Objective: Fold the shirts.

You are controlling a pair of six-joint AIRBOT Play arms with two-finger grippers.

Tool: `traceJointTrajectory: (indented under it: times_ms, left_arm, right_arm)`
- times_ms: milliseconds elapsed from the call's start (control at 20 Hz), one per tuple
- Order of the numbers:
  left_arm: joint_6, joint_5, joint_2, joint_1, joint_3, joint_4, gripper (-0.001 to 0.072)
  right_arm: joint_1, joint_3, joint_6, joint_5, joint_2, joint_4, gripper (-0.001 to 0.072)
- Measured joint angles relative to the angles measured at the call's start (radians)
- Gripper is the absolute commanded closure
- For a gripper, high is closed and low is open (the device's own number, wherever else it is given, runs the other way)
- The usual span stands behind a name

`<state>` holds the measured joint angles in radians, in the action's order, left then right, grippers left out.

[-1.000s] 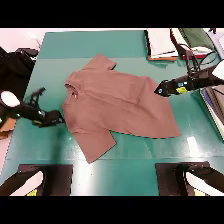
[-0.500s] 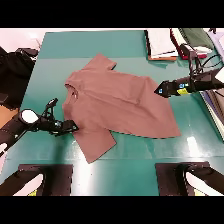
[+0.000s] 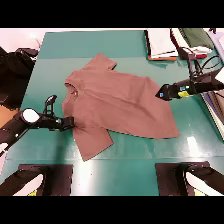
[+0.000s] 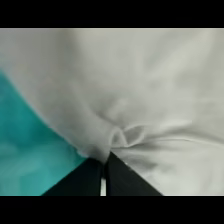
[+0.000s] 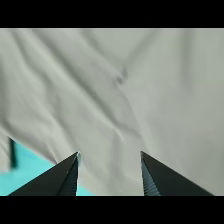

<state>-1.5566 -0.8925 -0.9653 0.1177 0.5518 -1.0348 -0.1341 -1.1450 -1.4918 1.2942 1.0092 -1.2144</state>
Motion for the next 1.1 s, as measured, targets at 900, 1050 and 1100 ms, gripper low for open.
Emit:
traceJointTrajectory:
  times_ms: [900,1050,1100]
  left_arm:
    - [0.098,-0.124,0.002,0.001,0.203,-0.033,0.0681]
    - [0.098,-0.124,0.002,0.001,0.204,-0.032,0.0682]
    - [0.098,-0.125,0.002,0.001,0.207,-0.033,0.0682]
  right_arm:
    - [0.756,0.639,0.152,0.053,0.003,0.147,0.0289]
    - [0.688,0.644,0.171,-0.006,0.061,0.206,0.0629]
    - [0.658,0.635,0.176,-0.023,0.074,0.215,0.0676]
